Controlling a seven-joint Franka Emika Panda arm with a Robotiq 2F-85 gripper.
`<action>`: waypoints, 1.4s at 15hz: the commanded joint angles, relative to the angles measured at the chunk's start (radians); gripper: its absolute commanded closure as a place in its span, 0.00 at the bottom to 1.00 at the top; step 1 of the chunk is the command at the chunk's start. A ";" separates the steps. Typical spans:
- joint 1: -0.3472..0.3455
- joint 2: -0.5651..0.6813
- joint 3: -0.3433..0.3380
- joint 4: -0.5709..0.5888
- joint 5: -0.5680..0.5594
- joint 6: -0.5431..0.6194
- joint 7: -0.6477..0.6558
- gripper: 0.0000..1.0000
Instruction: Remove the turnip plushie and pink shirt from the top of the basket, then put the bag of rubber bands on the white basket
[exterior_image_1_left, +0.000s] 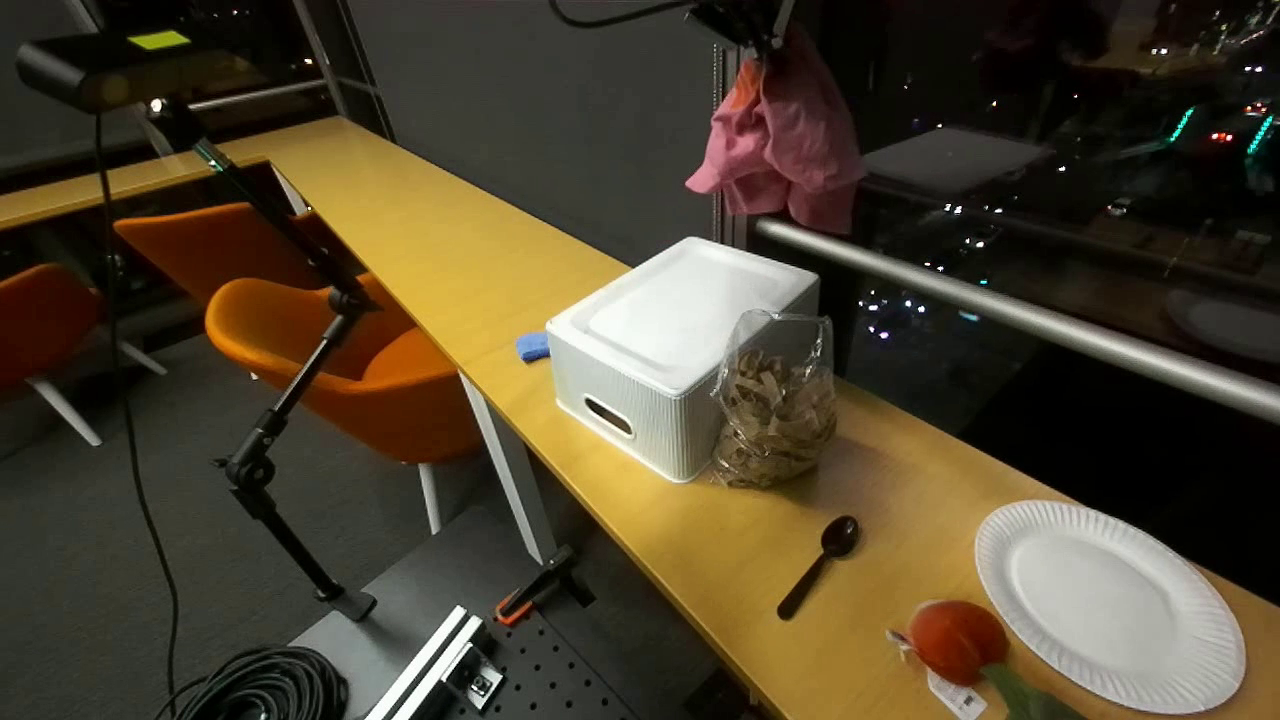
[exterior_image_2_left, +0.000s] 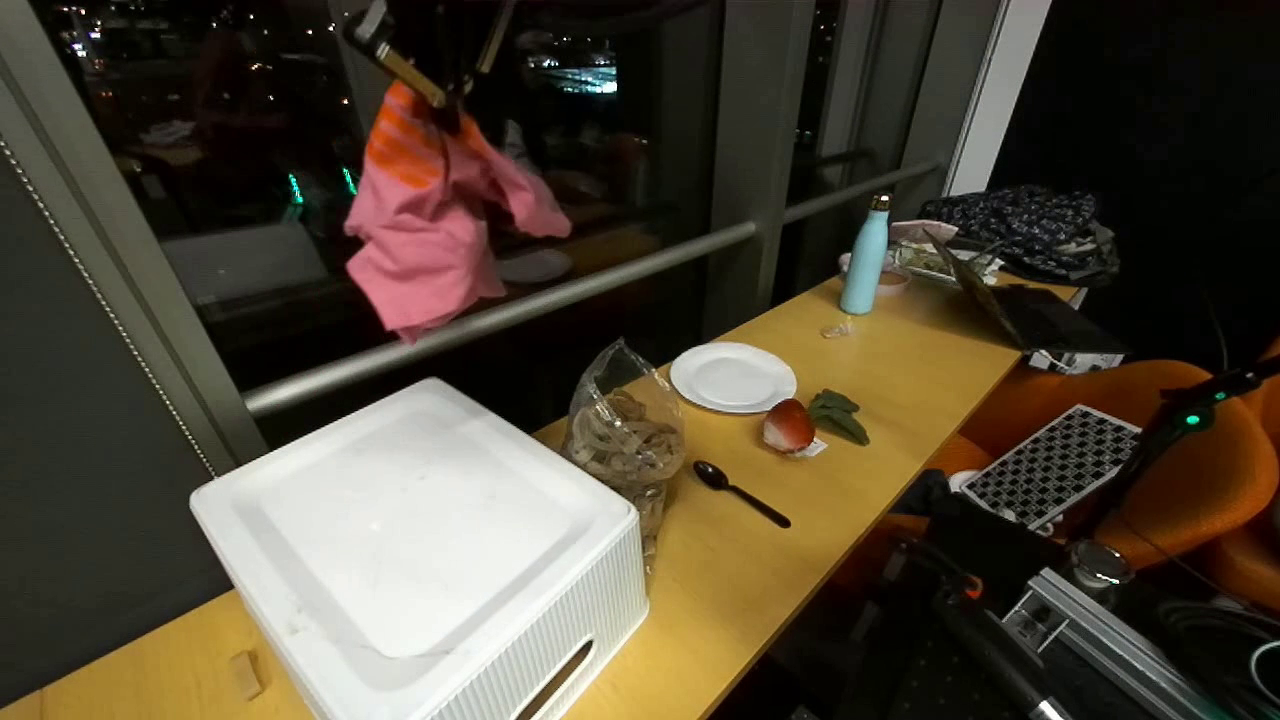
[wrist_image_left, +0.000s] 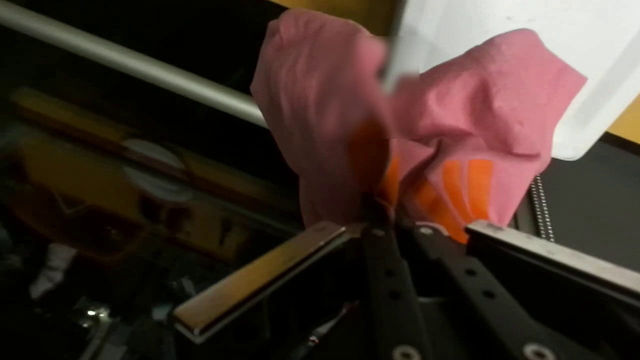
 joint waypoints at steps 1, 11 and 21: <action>-0.010 -0.193 -0.011 -0.189 -0.118 -0.077 0.124 0.99; -0.241 -0.414 -0.020 -0.527 -0.190 -0.062 0.267 0.99; -0.402 -0.233 -0.128 -0.661 -0.188 0.247 0.328 0.99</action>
